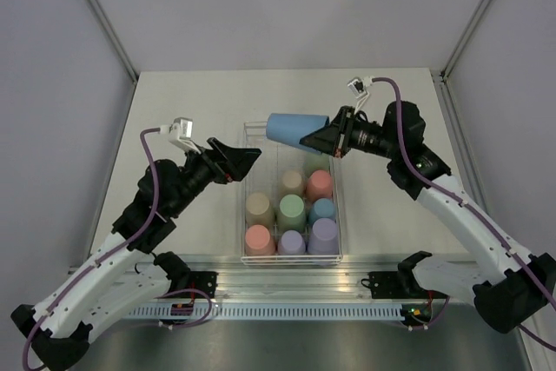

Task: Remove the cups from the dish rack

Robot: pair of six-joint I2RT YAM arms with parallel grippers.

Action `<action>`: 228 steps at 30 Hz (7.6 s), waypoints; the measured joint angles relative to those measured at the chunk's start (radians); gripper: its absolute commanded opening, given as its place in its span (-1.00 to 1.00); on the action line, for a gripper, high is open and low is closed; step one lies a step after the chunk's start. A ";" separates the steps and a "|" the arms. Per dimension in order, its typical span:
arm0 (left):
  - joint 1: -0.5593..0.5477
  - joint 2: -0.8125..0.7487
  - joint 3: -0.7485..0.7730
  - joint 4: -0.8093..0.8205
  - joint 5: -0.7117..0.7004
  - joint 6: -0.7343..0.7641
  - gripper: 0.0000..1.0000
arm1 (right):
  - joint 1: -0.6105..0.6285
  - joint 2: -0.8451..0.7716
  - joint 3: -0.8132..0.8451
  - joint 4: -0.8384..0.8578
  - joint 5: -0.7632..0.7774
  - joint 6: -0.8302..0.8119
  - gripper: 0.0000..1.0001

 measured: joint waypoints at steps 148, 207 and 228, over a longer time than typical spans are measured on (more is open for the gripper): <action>0.249 0.152 -0.228 0.398 0.455 -0.303 -0.95 | -0.129 0.067 -0.128 0.306 -0.231 0.202 0.96; 0.252 -0.019 -0.155 -0.020 0.317 -0.136 0.99 | -0.087 0.189 0.462 -0.768 0.493 -0.435 -0.99; 0.198 0.256 -0.008 -0.235 0.333 0.145 0.99 | -0.358 0.198 0.309 -1.099 1.239 -0.351 -0.99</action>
